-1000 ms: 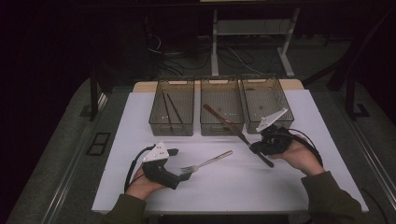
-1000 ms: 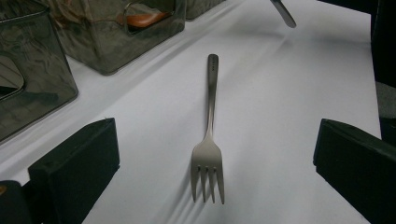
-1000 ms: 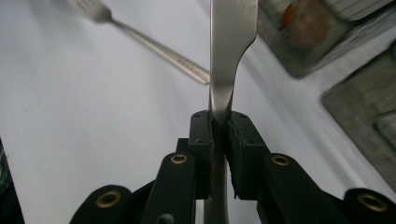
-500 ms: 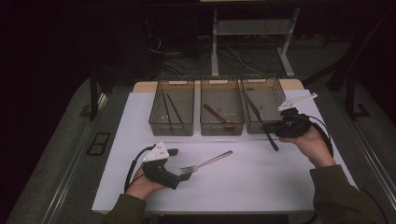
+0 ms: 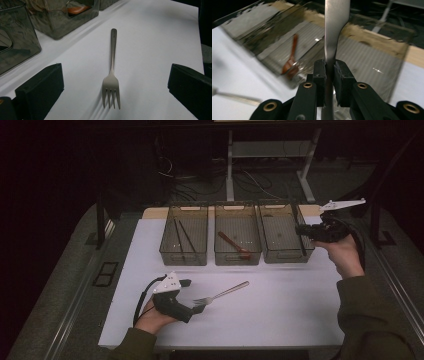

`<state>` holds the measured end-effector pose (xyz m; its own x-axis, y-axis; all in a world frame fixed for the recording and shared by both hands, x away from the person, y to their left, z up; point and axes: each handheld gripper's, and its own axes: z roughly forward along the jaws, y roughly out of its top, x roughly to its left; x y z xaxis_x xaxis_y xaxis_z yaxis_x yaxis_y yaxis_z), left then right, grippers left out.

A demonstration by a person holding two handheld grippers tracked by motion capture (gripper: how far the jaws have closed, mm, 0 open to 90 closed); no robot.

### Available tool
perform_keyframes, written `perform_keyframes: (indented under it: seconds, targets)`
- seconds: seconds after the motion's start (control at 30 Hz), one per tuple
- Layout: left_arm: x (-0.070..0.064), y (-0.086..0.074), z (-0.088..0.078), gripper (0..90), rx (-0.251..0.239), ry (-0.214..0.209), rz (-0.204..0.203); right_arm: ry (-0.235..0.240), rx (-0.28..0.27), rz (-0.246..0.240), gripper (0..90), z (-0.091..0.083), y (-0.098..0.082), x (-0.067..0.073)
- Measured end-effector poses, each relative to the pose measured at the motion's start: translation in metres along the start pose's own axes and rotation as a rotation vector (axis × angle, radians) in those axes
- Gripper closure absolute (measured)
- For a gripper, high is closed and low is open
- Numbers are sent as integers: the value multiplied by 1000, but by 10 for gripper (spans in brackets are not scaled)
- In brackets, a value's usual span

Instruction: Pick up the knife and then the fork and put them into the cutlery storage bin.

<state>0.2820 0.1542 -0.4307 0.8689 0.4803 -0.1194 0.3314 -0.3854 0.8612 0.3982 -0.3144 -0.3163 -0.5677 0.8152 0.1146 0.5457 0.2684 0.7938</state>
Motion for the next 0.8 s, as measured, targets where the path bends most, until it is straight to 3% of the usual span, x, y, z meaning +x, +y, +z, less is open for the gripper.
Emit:
perform_keyframes:
  seconds: [0.2, 0.43, 0.8]
  targets:
    - [0, 0, 0, 0, -1, 0, 2, -62, -21, 33, 792, 10, 7, -19]
    - [0, 0, 1, 0, 0, -1, 2, -103, -16, 58, 792, 28, 5, -37]
    - [-1, 0, 0, 0, -4, -3, 2, -119, 104, 15, 792, 63, -5, -44]
